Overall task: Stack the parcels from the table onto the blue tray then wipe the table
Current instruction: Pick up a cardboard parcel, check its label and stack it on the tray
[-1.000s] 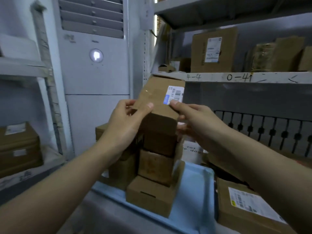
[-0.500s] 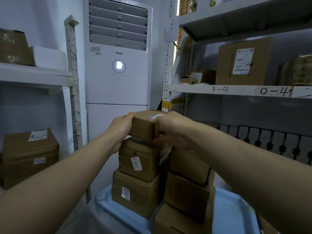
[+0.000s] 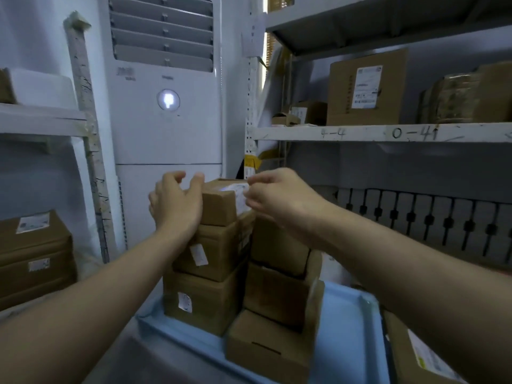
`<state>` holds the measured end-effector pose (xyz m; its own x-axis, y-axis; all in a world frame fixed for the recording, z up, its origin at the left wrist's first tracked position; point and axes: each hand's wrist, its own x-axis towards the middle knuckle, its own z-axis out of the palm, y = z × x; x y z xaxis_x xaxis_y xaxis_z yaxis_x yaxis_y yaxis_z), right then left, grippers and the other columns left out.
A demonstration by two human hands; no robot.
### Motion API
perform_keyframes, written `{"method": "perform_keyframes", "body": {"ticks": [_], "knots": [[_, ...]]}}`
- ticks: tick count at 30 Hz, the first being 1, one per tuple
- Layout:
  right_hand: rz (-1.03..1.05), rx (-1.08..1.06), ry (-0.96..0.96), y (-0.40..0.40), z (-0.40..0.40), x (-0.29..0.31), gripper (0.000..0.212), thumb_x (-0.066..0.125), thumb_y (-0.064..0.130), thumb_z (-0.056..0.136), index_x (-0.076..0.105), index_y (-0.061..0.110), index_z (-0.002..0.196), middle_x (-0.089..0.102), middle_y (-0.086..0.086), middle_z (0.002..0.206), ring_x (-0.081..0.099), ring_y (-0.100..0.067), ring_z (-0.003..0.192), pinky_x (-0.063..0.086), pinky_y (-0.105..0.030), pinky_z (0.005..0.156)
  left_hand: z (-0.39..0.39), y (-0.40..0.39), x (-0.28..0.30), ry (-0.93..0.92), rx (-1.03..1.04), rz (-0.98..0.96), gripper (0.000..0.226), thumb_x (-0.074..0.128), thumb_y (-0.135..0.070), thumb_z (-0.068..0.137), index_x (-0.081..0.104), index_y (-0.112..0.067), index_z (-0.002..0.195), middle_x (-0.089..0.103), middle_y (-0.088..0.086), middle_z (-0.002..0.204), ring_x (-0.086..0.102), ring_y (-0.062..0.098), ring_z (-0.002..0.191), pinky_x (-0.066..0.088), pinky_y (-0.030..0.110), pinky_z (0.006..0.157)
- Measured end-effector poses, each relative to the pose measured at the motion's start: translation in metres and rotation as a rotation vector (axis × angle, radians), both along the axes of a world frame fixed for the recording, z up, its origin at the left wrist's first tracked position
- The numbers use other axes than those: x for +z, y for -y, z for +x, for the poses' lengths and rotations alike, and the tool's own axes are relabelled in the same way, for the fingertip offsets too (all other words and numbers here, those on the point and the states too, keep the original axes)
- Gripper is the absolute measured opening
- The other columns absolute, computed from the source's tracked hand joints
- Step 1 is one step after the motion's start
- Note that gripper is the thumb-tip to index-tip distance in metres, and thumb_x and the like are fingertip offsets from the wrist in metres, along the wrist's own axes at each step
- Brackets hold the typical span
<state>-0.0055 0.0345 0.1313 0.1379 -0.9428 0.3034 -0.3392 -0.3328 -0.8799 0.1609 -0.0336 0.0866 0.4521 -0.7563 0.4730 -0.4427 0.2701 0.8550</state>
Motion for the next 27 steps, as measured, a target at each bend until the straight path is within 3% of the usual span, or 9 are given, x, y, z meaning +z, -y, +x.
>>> {"method": "perform_keyframes", "body": {"ticks": [2,5,8,12,14,17,20,23,27], "knots": [[-0.080,-0.029,0.081,-0.014,-0.030,-0.002,0.024,0.055,0.006,0.096,0.065,0.008,0.119,0.068,-0.015,0.114,0.066,-0.028,0.110,0.051,-0.046,0.102,-0.029,-0.024,0.003,0.073,-0.015,-0.201,0.031,0.051,-0.041,0.096,0.054,-0.023,0.120,0.048,-0.001,0.125,0.041,0.024,0.128,0.035,0.048,0.110],[-0.110,-0.148,0.224,-0.039,-0.087,-0.016,0.030,0.056,0.001,0.095,0.063,0.002,0.124,0.070,-0.014,0.110,0.069,-0.024,0.104,0.055,-0.040,0.098,-0.080,-0.064,-0.006,0.193,-0.171,-0.403,0.017,0.054,-0.031,0.094,0.058,-0.020,0.107,0.047,-0.006,0.107,0.046,0.022,0.114,0.039,0.033,0.099],[-0.144,-0.328,0.252,-0.072,-0.154,-0.039,0.026,0.054,-0.002,0.094,0.065,0.001,0.118,0.071,-0.012,0.097,0.071,-0.021,0.091,0.060,-0.036,0.086,-0.135,-0.107,-0.035,0.265,-0.417,-0.447,0.010,0.056,-0.026,0.091,0.060,-0.021,0.098,0.049,-0.013,0.093,0.048,0.012,0.099,0.037,0.022,0.086],[-0.029,-0.600,0.259,-0.113,-0.233,-0.085,0.021,0.053,-0.002,0.094,0.068,0.005,0.106,0.067,-0.011,0.084,0.060,-0.018,0.071,0.054,-0.031,0.070,-0.198,-0.142,-0.091,0.169,-0.761,-0.098,0.004,0.064,-0.031,0.089,0.062,-0.032,0.092,0.058,-0.011,0.087,0.053,0.002,0.075,0.041,0.015,0.065],[0.079,-0.701,0.230,-0.129,-0.267,-0.116,0.020,0.054,-0.002,0.092,0.070,0.009,0.088,0.063,-0.009,0.075,0.054,-0.018,0.066,0.047,-0.031,0.064,-0.226,-0.147,-0.117,0.131,-0.831,0.180,0.010,0.067,-0.031,0.090,0.062,-0.032,0.099,0.063,-0.010,0.097,0.056,0.003,0.081,0.040,0.009,0.063],[0.261,-0.784,0.148,-0.143,-0.306,-0.163,0.018,0.056,0.003,0.091,0.065,0.007,0.076,0.059,-0.009,0.076,0.048,-0.020,0.068,0.039,-0.032,0.066,-0.256,-0.155,-0.136,0.124,-0.887,0.461,0.034,0.067,-0.036,0.088,0.058,-0.021,0.117,0.059,-0.008,0.117,0.055,0.006,0.101,0.039,0.013,0.073],[0.432,-0.779,0.083,-0.157,-0.324,-0.193,0.015,0.055,0.007,0.090,0.060,0.011,0.077,0.051,-0.008,0.073,0.042,-0.020,0.066,0.033,-0.030,0.065,-0.276,-0.157,-0.141,0.162,-0.876,0.520,0.025,0.056,-0.028,0.098,0.048,-0.030,0.122,0.050,-0.018,0.115,0.046,0.005,0.109,0.033,0.014,0.090],[0.487,-0.744,0.063,-0.155,-0.329,-0.207,0.019,0.051,0.011,0.091,0.050,0.013,0.073,0.045,-0.007,0.071,0.039,-0.021,0.065,0.030,-0.030,0.064,-0.291,-0.151,-0.144,0.274,-0.775,0.598,0.042,0.053,-0.038,0.097,0.050,-0.023,0.137,0.049,-0.003,0.139,0.042,0.020,0.129,0.034,0.035,0.111],[0.501,-0.722,0.095,-0.141,-0.328,-0.211,0.025,0.051,0.020,0.092,0.065,-0.001,0.098,0.068,-0.014,0.093,0.056,-0.021,0.075,0.040,-0.029,0.064,-0.305,-0.146,-0.148,0.360,-0.660,0.646,0.056,0.055,-0.048,0.088,0.049,-0.020,0.136,0.044,0.005,0.142,0.035,0.029,0.133,0.033,0.042,0.111]]}}
